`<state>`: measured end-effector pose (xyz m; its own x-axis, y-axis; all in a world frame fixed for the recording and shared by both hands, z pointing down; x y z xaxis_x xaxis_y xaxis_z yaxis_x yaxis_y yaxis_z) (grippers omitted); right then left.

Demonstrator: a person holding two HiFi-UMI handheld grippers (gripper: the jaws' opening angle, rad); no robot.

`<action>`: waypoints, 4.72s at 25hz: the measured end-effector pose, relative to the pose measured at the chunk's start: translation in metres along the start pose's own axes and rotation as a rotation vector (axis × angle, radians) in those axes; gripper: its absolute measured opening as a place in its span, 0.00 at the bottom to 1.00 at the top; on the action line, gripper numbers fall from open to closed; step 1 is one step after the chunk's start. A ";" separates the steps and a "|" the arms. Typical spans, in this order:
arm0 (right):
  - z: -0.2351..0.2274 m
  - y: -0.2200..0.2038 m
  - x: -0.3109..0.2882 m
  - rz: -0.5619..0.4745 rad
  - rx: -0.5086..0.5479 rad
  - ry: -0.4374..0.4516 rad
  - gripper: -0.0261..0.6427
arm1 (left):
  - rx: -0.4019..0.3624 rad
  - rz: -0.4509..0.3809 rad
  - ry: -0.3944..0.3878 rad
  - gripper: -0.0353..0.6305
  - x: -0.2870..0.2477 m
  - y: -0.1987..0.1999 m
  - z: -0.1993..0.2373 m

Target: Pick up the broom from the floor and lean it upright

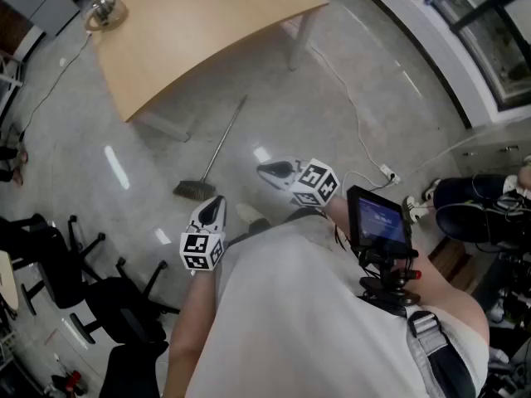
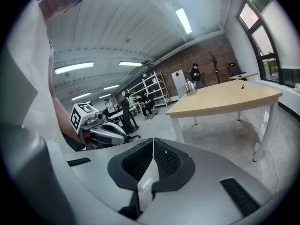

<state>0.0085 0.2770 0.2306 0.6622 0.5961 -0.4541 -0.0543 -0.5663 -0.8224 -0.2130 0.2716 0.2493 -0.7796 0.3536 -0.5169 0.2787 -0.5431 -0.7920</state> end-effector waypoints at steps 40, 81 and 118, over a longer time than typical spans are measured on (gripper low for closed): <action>-0.245 -0.077 -0.100 0.040 -0.186 -0.083 0.07 | -0.211 0.625 0.027 0.08 -0.262 -0.037 0.177; -0.477 -0.388 -0.176 0.053 -0.309 -0.246 0.07 | -0.329 0.846 0.237 0.22 -0.626 -0.317 0.453; -0.272 -0.186 -0.158 0.209 -0.267 0.044 0.07 | -0.273 0.572 0.246 0.17 -0.325 -0.179 0.281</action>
<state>0.1170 0.1333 0.5484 0.6894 0.4297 -0.5832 0.0016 -0.8060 -0.5919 -0.1667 0.0401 0.6505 -0.3265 0.2482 -0.9120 0.7658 -0.4961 -0.4092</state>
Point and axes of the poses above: the fingertips, and each gripper's own axes: x backward along the fingers, z to its left, y out of its top, the point moved 7 cm from there along x, backward along the fingers
